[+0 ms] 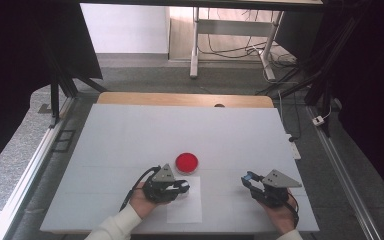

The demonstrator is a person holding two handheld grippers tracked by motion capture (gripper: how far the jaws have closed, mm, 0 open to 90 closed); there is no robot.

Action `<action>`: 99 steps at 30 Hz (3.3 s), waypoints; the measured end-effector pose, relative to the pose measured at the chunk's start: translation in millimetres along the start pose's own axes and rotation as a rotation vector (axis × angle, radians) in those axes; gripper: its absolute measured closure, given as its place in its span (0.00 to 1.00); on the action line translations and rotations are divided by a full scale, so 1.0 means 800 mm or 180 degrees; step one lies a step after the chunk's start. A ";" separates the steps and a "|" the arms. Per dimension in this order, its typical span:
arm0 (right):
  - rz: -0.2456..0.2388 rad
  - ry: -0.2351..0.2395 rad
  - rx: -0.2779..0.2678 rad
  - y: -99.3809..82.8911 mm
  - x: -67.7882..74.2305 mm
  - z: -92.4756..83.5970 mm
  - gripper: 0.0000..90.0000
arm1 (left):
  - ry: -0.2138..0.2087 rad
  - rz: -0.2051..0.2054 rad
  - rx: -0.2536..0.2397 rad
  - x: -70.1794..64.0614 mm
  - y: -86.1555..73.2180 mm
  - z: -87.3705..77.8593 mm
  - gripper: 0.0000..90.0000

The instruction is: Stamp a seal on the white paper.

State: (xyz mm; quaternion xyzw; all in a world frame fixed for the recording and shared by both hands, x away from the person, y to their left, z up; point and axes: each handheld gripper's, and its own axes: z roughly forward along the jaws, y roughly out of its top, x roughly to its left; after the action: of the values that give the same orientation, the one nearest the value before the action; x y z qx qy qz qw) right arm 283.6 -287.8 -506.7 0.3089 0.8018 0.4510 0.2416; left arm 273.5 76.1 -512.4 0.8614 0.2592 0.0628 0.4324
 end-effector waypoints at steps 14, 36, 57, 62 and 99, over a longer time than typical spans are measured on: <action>0.0002 0.0005 -0.0002 0.000 -0.001 0.000 0.71 | 0.0028 0.0026 0.0052 0.001 -0.003 0.003 0.83; -0.0004 -0.0001 -0.0004 0.000 0.000 0.000 0.71 | 0.0192 0.0207 0.0298 -0.012 0.002 0.008 0.84; -0.0008 0.0001 -0.0023 0.002 0.003 -0.001 0.71 | 0.0350 0.0337 0.0193 -0.022 -0.010 0.009 0.84; -0.0003 0.0001 -0.0008 0.002 0.004 -0.001 0.71 | 0.0332 0.0346 0.0184 -0.021 -0.010 0.009 0.84; -0.0013 0.0011 -0.0020 0.003 0.005 -0.001 0.71 | 0.0321 0.0342 0.0220 -0.020 -0.009 0.009 0.84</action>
State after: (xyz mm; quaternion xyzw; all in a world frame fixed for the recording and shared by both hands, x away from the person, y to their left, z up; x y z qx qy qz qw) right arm 281.0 -284.9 -504.9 0.3057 0.8014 0.4536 0.2420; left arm 259.4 66.4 -520.2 0.8842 0.2361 0.1202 0.3847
